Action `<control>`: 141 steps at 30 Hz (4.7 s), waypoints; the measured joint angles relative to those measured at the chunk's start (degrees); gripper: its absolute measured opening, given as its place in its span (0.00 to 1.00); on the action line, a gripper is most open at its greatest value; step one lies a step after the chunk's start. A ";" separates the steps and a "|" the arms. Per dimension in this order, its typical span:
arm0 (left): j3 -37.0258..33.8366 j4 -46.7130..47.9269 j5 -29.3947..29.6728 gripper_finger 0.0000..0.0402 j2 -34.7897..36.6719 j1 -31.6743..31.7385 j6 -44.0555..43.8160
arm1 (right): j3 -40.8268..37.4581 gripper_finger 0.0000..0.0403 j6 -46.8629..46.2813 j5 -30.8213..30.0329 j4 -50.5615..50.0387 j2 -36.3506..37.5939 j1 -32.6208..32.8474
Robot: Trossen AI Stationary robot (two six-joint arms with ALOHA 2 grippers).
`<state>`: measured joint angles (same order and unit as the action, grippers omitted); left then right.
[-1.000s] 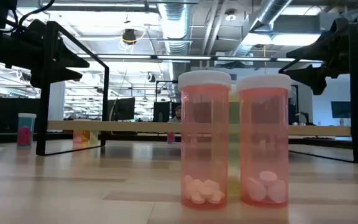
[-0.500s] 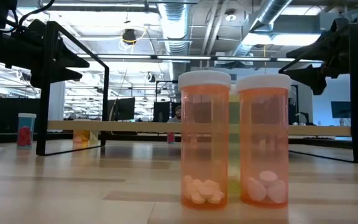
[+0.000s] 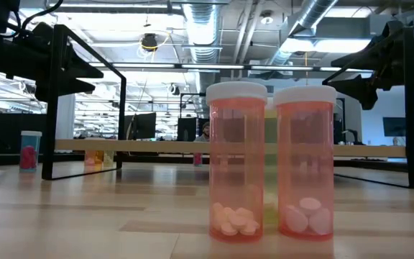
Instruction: Pick and place medicine bottles onto shelf by color
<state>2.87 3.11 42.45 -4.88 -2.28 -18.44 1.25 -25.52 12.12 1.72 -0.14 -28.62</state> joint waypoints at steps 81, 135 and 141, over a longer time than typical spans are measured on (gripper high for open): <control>-0.02 -0.01 0.00 0.66 0.00 0.02 0.00 | -0.25 0.76 0.02 -13.91 0.51 -0.02 -1.20; 0.00 -0.02 0.00 0.66 -0.01 0.02 0.00 | 43.62 0.76 -32.67 -28.88 -25.39 -49.66 -3.62; -0.02 -0.01 0.01 0.66 0.00 0.01 0.00 | 44.02 0.76 -45.48 -23.30 -27.02 -60.32 -7.21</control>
<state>2.85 3.10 42.46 -4.87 -2.27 -18.44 45.28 -70.99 -11.19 -25.30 -60.46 -35.83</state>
